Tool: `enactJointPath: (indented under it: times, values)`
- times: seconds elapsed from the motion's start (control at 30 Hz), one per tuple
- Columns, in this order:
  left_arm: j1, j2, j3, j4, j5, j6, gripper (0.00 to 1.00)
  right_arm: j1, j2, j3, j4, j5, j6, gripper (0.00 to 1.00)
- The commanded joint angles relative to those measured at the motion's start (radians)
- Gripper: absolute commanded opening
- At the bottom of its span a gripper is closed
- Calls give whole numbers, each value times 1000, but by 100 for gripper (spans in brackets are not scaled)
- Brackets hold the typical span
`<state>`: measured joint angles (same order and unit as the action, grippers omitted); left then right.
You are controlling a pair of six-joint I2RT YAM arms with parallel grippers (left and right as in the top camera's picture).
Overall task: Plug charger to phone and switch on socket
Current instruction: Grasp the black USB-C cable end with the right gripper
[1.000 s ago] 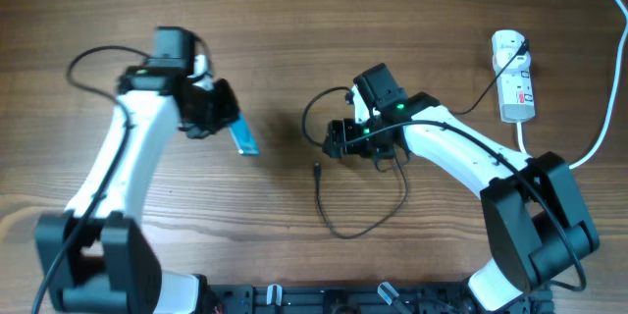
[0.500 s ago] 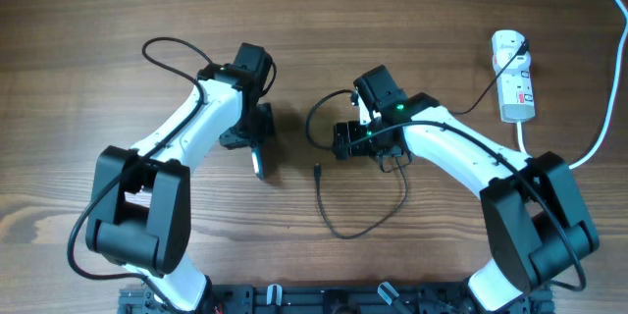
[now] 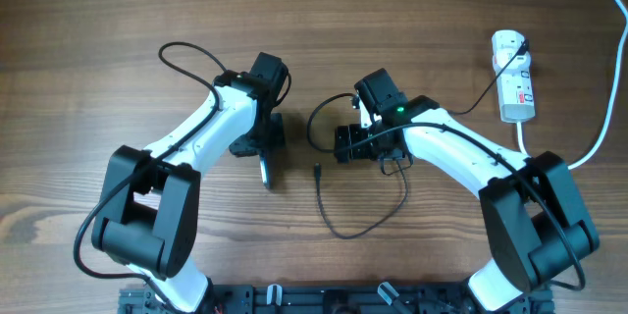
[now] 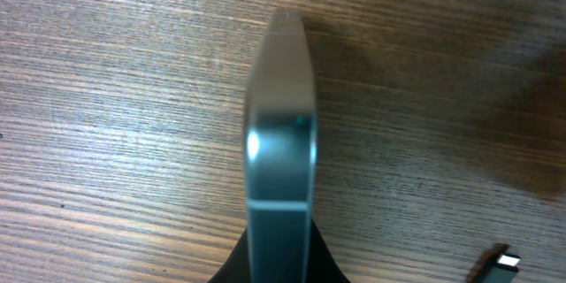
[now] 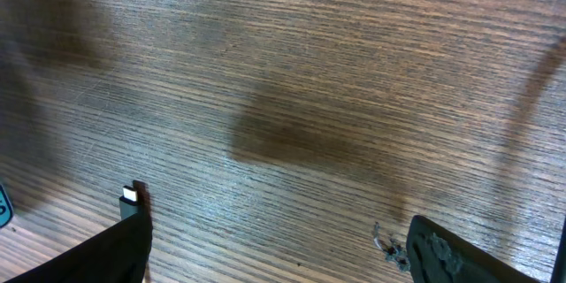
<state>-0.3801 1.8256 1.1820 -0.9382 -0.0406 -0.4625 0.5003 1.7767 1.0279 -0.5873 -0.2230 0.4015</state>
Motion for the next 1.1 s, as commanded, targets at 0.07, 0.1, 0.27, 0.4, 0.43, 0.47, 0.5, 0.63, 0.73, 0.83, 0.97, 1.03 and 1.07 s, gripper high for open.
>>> enactJointPath:
  times: [0.07,0.1,0.27,0.4,0.43,0.47,0.5,0.63,0.73,0.83,0.97,1.03,1.07]
  values:
    - [-2,4,-10,6,-18,-58,7,-1,0,-9,6,21,-12,92]
    - [-2,4,-16,7,-17,-70,8,-1,0,-9,9,21,-12,92]
    - [-2,4,-54,35,-17,-71,10,-1,0,-9,11,21,-9,92]
    - [-2,4,-55,36,-17,-82,11,-2,0,-9,11,21,-9,93]
    - [-2,4,-55,35,-17,-98,13,-2,0,-9,11,21,-9,93]
    - [-2,4,-55,35,-17,-104,14,-1,0,-9,11,21,-9,93]
    - [-2,4,-55,34,-17,-109,15,-1,0,-9,11,21,-9,93]
    - [-2,4,-56,31,-16,-127,16,-1,0,-9,10,21,-9,93]
    - [-2,4,-56,21,-16,-130,16,-2,0,-9,11,21,-9,93]
    - [-2,4,-56,21,-16,-130,15,-1,0,-9,10,21,-9,93]
    - [-1,4,-56,23,-16,-130,15,-1,0,-9,10,21,-9,93]
    - [-1,4,-55,27,-16,-130,18,-1,0,-9,10,21,-9,93]
    - [-1,4,-55,29,-16,-130,24,-1,0,-9,10,21,-10,94]
